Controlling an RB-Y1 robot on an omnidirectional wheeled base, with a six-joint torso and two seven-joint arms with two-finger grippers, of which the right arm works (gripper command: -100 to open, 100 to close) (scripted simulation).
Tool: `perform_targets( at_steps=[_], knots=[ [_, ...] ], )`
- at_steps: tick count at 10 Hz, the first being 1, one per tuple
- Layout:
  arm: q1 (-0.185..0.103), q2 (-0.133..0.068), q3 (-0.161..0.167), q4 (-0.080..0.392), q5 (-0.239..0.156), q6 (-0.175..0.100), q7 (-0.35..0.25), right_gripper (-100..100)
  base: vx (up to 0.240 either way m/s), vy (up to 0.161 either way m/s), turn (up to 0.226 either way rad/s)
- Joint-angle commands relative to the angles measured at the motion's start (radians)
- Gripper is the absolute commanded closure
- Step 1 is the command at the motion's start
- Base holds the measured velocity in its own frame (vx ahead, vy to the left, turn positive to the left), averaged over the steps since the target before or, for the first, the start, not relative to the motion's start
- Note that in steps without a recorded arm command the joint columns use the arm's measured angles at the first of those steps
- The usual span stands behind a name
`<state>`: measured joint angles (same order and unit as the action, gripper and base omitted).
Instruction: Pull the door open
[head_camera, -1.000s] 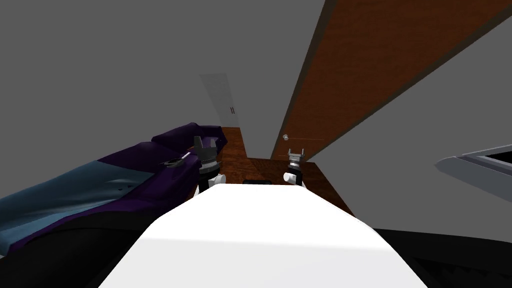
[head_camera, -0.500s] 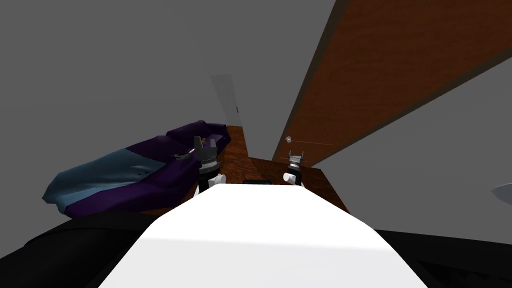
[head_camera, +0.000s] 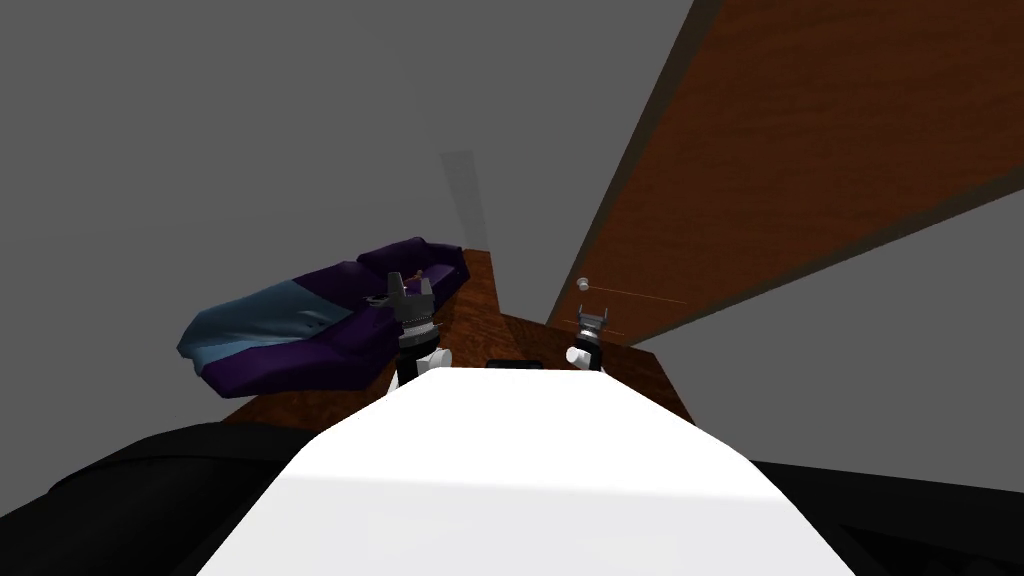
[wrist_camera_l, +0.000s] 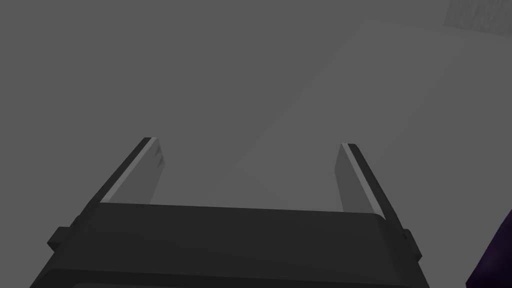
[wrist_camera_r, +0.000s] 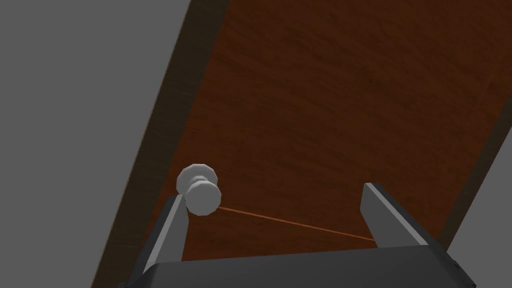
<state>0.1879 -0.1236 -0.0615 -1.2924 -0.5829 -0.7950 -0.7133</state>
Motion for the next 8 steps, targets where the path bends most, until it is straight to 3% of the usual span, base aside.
perform_targets(
  at_steps=[1,8],
  knots=[
    [-0.007,0.000,-0.002,0.029,-0.023,-0.006,-0.028,-100,0.001,-0.097,0.195],
    [-0.037,-0.003,-0.009,0.140,-0.100,-0.029,-0.125,-100,0.002,-0.093,0.173]
  ],
)
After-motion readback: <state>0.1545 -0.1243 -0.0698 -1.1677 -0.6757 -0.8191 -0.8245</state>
